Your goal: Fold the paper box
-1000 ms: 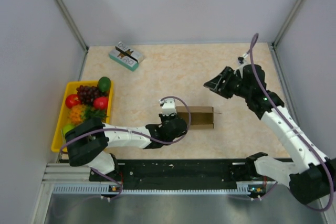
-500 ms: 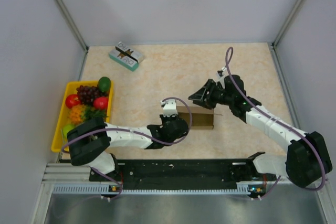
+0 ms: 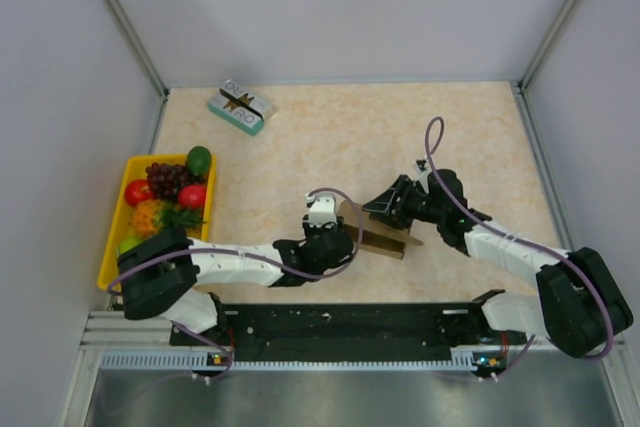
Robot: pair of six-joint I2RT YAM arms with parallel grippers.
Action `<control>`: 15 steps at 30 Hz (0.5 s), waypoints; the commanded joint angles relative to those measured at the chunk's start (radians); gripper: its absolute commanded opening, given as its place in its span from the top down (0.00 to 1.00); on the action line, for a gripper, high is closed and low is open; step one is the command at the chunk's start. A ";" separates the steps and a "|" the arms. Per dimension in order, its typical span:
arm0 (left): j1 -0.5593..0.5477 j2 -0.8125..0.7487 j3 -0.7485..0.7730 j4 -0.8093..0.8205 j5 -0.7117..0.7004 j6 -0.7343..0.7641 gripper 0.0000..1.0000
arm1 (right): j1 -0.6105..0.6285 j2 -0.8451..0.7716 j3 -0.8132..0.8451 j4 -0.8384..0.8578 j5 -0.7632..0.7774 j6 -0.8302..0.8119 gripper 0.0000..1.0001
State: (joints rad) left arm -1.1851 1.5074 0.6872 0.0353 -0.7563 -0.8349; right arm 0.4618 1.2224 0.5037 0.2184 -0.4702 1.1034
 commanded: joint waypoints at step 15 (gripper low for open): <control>-0.010 -0.760 -0.079 -0.277 0.422 0.129 0.47 | 0.032 0.048 -0.090 0.154 -0.008 -0.164 0.58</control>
State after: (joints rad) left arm -1.1938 0.7921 0.4709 -0.1204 -0.4080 -0.7731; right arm 0.4686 1.2617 0.4438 0.3393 -0.4751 1.0290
